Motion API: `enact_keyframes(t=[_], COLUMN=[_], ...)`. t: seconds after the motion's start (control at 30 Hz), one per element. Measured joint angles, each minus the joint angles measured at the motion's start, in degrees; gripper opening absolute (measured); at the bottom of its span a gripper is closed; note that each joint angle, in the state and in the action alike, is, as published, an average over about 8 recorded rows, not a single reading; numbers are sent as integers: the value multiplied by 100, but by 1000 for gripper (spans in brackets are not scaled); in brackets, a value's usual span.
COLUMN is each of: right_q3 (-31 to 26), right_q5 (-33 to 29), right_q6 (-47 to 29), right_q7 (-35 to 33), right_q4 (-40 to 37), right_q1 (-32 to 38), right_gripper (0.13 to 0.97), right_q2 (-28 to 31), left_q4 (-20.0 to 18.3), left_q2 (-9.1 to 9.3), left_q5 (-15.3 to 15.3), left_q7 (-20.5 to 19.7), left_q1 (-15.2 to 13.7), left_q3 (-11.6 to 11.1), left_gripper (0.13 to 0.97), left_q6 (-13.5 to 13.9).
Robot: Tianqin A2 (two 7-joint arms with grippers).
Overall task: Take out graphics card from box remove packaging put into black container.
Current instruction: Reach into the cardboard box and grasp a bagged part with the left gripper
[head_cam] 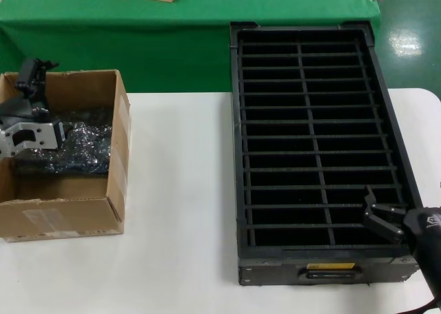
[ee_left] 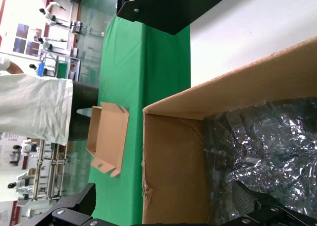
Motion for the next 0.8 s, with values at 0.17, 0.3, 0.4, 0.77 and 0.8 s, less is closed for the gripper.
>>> enact_keyframes(t=[0.17, 0.3, 0.4, 0.77, 0.8], right_q3=[0, 0, 0, 0, 0], right_q5=[0, 0, 0, 0, 0], right_q6=[0, 0, 0, 0, 0], right_q7=[0, 0, 0, 0, 0], right_q4=[0, 0, 0, 0, 0], right_q1=[0, 0, 0, 0, 0], right_gripper=[966, 966, 966, 966, 966], right_q2=[0, 0, 0, 0, 0], left_q4=[3, 84, 183, 313, 315], left_q2=[5, -59, -137, -225, -225], left_q5=[99, 330, 567, 892, 900], left_q7=[-14, -78, -151, -244, -245], left_q1=[-8, -153, -323, -530, -532], left_q3=[-61, 85, 282, 482, 480], left_gripper=[966, 966, 966, 966, 966], left_q6=[30, 230, 460, 750, 754])
